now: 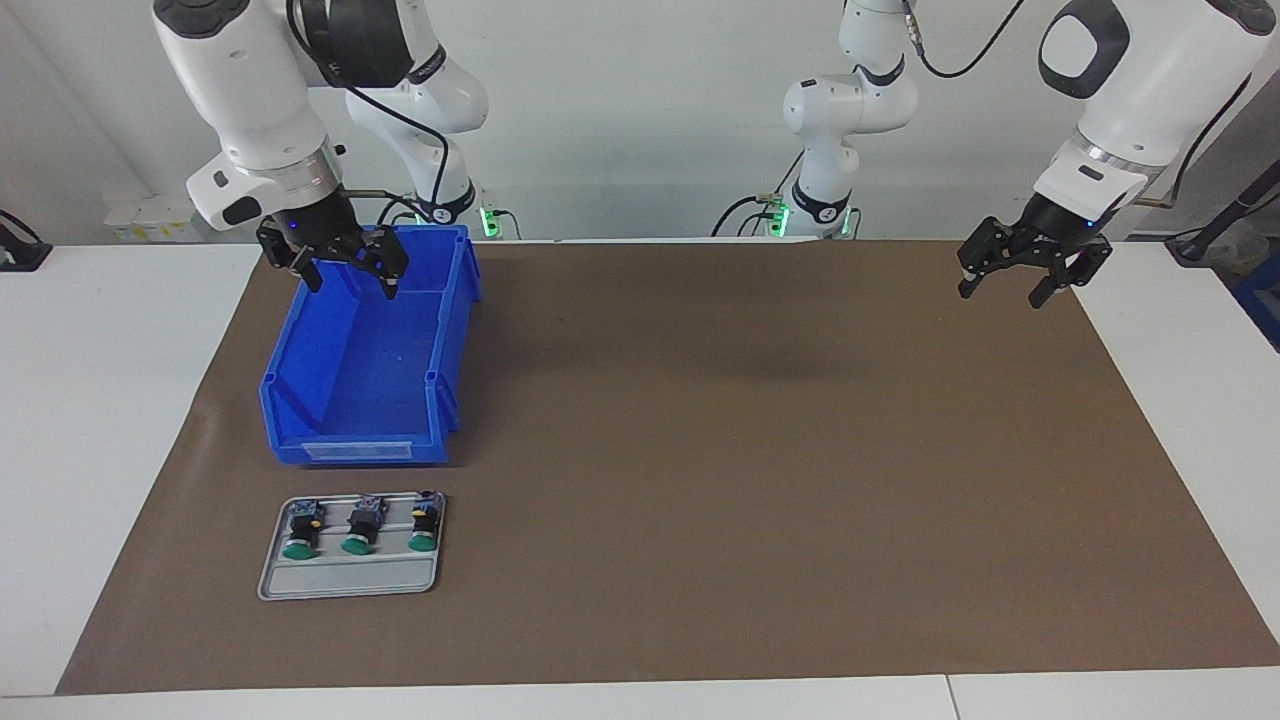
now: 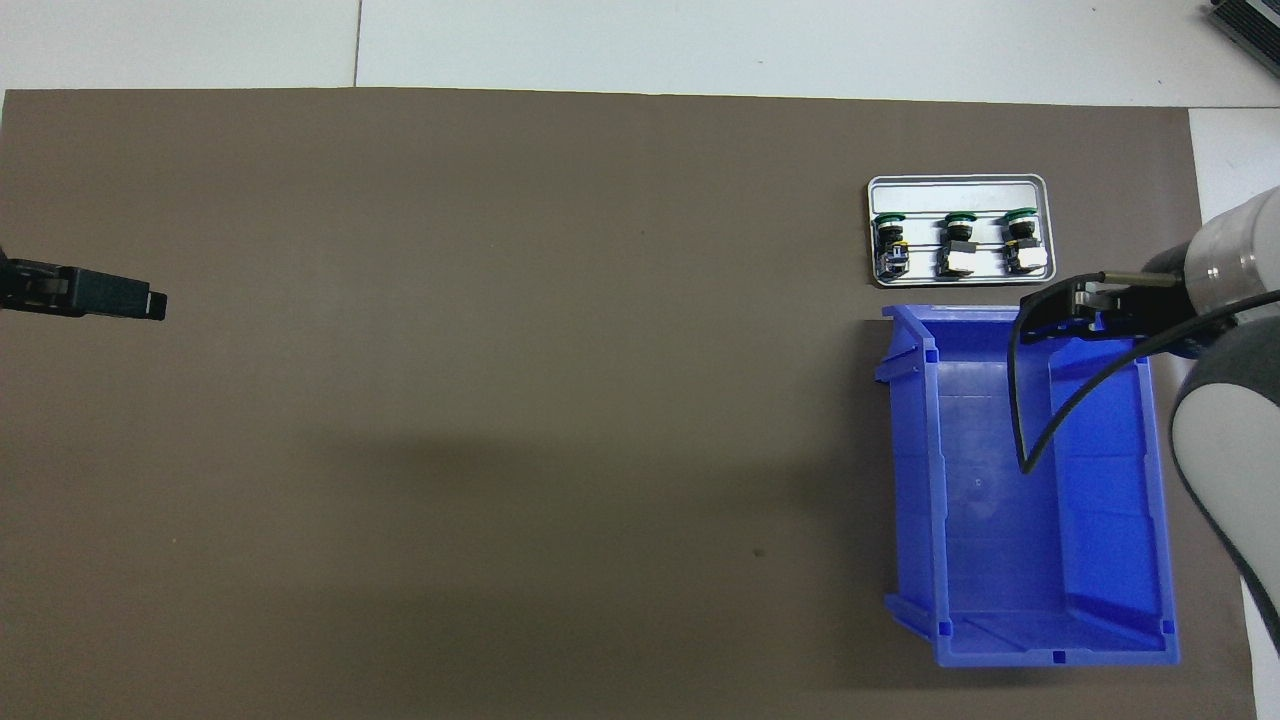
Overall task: Place and press button with both arms
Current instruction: 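Move the right gripper toward the metal tray of green buttons, then grasp a green button from the metal tray with the right gripper, then carry the green button to mid-table and release it with the right gripper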
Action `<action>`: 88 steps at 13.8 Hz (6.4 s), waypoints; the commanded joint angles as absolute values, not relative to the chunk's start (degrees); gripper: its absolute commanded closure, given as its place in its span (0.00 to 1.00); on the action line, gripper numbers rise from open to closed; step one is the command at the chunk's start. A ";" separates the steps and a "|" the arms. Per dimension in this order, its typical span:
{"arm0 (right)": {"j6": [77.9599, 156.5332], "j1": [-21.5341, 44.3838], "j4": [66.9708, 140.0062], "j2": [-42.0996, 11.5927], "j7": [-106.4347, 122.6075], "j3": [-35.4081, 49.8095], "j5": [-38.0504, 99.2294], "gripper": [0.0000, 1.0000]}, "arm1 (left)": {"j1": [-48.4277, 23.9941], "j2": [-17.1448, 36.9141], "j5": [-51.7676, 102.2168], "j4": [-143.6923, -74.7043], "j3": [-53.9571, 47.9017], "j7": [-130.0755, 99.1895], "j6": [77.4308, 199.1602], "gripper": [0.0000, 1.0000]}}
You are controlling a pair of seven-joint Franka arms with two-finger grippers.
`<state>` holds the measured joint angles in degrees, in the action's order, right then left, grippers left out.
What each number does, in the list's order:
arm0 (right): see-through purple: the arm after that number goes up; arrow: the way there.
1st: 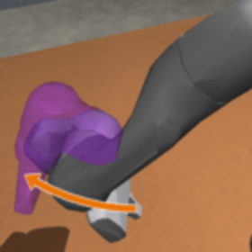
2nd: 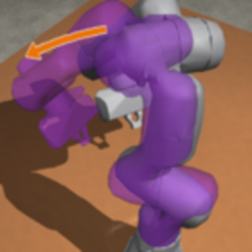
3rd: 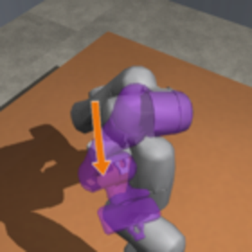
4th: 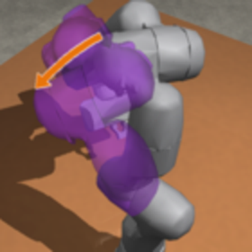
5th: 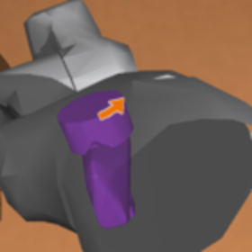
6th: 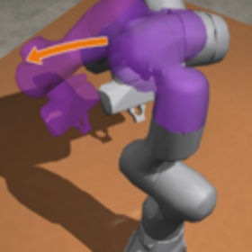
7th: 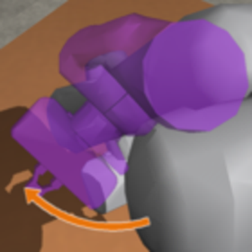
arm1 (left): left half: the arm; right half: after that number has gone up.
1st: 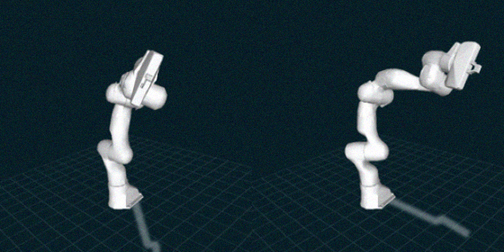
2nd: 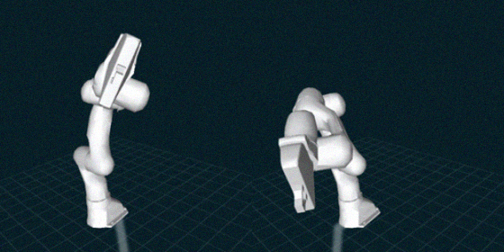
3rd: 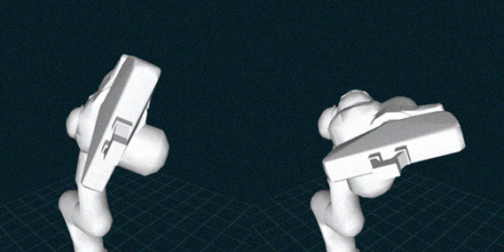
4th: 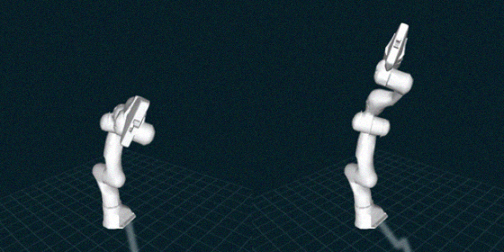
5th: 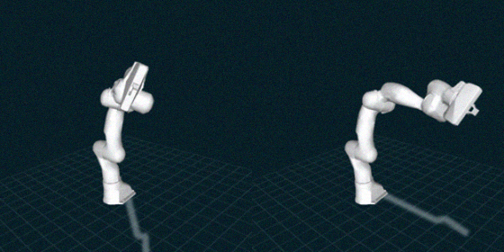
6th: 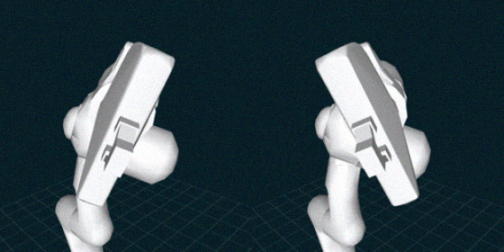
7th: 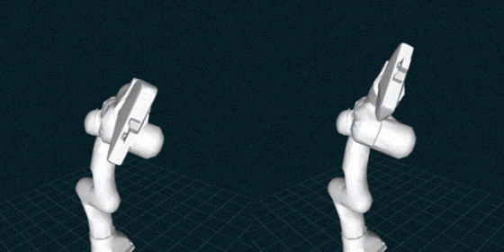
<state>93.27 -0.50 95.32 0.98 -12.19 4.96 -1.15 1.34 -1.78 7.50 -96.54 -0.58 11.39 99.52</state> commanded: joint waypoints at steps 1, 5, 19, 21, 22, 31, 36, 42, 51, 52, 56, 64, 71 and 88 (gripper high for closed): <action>93.26 -1.58 96.68 2.20 -13.44 5.63 -0.09 0.00 | 1.76 -3.60 8.35 -98.79 -0.70 11.95 100.37 0.00; 92.64 -1.76 96.76 2.37 -13.44 5.62 0.00 0.00 | 1.76 -3.60 8.35 -98.70 -0.70 11.95 100.37 0.00; 117.05 -3.87 89.21 -20.28 -9.50 5.45 -2.55 0.03 | 1.76 -3.60 8.35 -98.79 -0.70 11.87 100.37 0.00; 120.48 -4.22 89.12 -23.28 -7.39 5.45 -2.55 0.05 | 1.76 -3.60 8.35 -98.70 -0.70 11.95 100.37 0.00; 121.72 -4.13 89.38 -24.34 -7.21 5.36 -2.55 0.05 | 1.76 -3.60 8.35 -98.79 -0.70 11.95 100.37 0.00; 130.59 -5.88 91.58 -31.99 -1.77 5.27 -2.72 0.13 | 1.76 -3.60 8.35 -98.79 -0.70 11.95 100.37 0.00; 133.67 -6.06 95.17 -32.17 -1.23 5.27 -2.81 0.16 | 1.76 -3.60 8.35 -98.70 -0.70 11.95 100.37 0.00; 133.07 -6.07 95.45 -31.12 0.70 5.19 -2.90 1.00 | 1.76 -3.60 8.35 -98.70 -0.70 11.95 100.37 0.00; 124.55 2.70 95.01 -22.33 -34.04 5.54 -2.72 1.00 | 1.76 -3.60 8.44 -98.70 -0.70 11.95 100.37 0.00; 123.58 4.99 94.66 -21.98 -40.54 5.62 -2.72 1.00 | 1.76 -3.60 8.35 -98.70 -0.70 11.87 100.37 0.00; 123.83 15.18 93.34 -22.15 -72.59 5.62 -2.72 1.00 | 1.76 -3.60 8.35 -98.70 -0.70 11.95 100.37 0.00; 119.20 30.40 79.40 -32.23 -114.05 5.36 -11.06 1.00 | 1.76 -3.60 8.35 -98.70 -0.70 11.95 100.37 0.00; 119.17 37.96 70.75 -40.87 -132.70 5.62 -11.42 1.00 | 1.76 -3.52 8.35 -98.79 -0.70 11.95 100.37 0.00; 128.68 38.85 74.09 -43.86 -137.91 5.62 -8.17 0.14 | 0.88 -3.60 8.35 -98.70 -0.79 11.95 100.37 0.00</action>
